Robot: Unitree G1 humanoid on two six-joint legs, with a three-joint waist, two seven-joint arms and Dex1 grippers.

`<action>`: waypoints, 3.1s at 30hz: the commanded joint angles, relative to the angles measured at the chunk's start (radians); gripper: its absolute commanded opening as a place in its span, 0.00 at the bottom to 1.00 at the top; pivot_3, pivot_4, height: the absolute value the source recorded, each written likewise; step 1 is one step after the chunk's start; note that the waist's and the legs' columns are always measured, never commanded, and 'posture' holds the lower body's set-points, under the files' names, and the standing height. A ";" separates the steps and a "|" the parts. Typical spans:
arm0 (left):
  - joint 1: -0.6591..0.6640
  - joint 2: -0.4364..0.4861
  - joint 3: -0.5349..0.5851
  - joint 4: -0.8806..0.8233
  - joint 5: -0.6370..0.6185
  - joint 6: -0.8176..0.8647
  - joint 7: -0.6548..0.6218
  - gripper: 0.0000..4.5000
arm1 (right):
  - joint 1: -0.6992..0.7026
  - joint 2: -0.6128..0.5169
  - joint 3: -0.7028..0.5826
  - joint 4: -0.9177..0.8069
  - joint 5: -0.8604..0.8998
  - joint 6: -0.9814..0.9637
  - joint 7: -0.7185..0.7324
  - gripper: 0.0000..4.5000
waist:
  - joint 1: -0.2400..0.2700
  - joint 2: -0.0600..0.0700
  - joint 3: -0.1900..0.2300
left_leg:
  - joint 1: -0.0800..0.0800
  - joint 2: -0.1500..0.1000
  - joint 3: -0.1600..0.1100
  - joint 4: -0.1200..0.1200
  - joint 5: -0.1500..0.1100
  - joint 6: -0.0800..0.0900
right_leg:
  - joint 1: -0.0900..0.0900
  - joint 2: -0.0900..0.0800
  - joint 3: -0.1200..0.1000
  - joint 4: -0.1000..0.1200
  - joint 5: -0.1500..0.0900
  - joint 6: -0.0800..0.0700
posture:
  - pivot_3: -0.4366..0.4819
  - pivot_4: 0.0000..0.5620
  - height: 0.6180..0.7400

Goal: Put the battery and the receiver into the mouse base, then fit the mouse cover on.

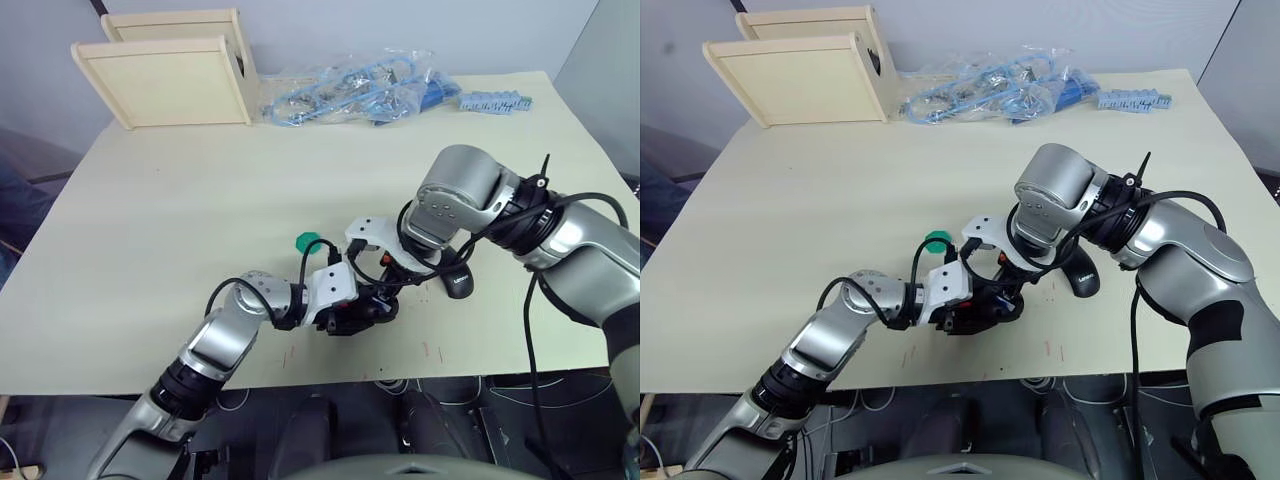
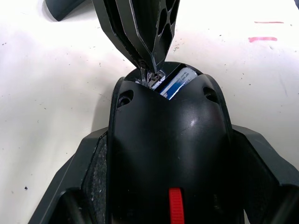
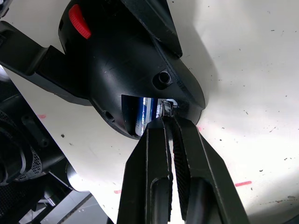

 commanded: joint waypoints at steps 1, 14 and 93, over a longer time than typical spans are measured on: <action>0.030 -0.028 -0.044 0.028 -0.013 -0.007 0.001 0.66 | 0.013 0.032 0.044 -0.004 0.014 0.004 0.012 0.00 | 0.000 0.001 -0.001 | 0.000 0.000 0.000 0.000 0.000 0.000 | 0.000 0.000 0.000 0.000 0.000 0.000 | 0.48 0.27 1.00; 0.042 -0.051 -0.029 0.061 -0.014 -0.055 -0.012 0.66 | -0.032 0.031 0.111 0.002 0.025 0.004 0.063 0.00 | 0.002 0.002 -0.002 | 0.000 0.000 0.000 0.000 0.000 0.000 | 0.000 0.000 0.000 -0.001 0.000 0.000 | 0.48 0.27 1.00; 0.004 -0.012 0.003 0.145 -0.006 -0.106 -0.042 0.66 | 1.122 -0.327 -0.758 -0.733 -0.395 -0.962 0.151 0.60 | 0.020 0.007 0.000 | -0.002 -0.006 -0.009 -0.001 0.000 0.000 | 0.008 -0.006 -0.012 -0.010 -0.002 0.003 | 0.48 0.27 1.00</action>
